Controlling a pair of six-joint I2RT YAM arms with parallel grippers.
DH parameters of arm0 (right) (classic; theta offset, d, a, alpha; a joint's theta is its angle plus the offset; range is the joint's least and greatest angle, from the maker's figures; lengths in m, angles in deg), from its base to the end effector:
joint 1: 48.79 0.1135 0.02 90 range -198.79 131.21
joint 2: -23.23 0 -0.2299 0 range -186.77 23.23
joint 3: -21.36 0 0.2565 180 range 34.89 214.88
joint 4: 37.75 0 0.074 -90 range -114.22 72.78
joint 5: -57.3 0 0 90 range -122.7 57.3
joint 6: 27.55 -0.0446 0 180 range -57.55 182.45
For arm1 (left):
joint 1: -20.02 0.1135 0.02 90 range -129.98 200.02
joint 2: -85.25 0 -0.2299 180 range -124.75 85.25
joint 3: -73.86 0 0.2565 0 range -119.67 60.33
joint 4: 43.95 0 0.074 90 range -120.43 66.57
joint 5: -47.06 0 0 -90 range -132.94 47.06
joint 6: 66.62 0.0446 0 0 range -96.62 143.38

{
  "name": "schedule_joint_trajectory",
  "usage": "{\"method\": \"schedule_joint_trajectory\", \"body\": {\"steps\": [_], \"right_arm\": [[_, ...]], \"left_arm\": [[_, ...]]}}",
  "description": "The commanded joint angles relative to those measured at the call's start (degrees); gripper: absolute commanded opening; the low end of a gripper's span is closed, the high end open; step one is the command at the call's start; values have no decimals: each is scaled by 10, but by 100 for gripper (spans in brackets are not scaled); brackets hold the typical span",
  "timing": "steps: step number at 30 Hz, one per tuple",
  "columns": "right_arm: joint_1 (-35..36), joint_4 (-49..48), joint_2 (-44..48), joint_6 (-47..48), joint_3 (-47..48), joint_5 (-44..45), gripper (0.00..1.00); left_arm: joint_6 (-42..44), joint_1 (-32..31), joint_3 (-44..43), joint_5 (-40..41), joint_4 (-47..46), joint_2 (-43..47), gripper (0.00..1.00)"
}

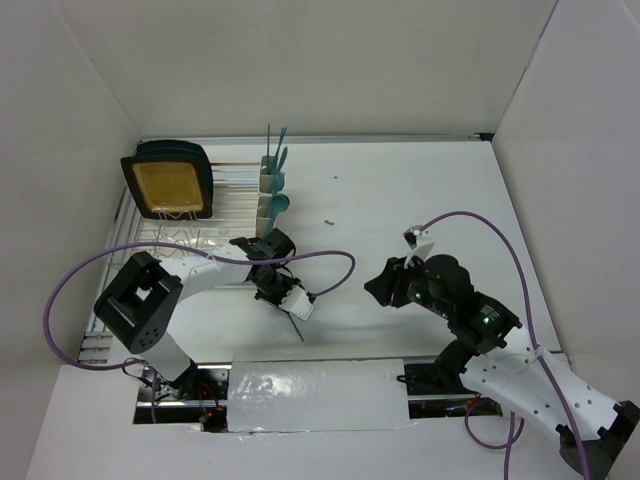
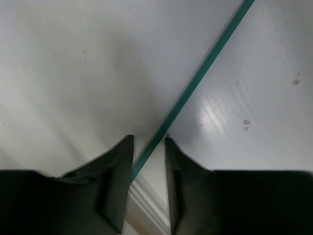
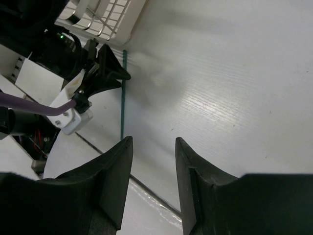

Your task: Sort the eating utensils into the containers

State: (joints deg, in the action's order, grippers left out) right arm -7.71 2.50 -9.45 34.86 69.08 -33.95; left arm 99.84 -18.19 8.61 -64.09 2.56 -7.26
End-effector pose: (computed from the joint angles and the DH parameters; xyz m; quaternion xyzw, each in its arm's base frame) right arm 0.1362 0.1200 0.2537 -0.1050 0.8378 0.3098 0.4372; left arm 0.2182 -0.1923 0.1147 0.8332 0.5034 -0.1262 0.1906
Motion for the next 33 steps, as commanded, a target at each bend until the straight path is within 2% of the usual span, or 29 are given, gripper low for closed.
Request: {"method": "schedule_joint_trajectory", "body": {"steps": [1,3,13,16,25,29,33], "right_arm": [[-3,10,8,2,16,-20,47],[-2,10,8,1,16,-27,46],[-2,10,34,-16,4,-27,45],[-3,4,40,-20,-1,-27,45],[-3,-8,23,-21,-6,-27,45],[-4,-3,22,-24,5,-16,45],[-1,9,32,-31,10,1,45]], "left_arm": [[-3,-20,34,2,73,-47,36],[-11,-33,29,7,75,-53,28],[-27,-57,46,-6,78,-51,11],[-47,-63,27,-22,81,-39,0],[-183,-96,-128,-146,96,-7,0],[-240,-106,-146,-184,68,7,0],[-291,-78,-149,-246,5,41,0]]}}
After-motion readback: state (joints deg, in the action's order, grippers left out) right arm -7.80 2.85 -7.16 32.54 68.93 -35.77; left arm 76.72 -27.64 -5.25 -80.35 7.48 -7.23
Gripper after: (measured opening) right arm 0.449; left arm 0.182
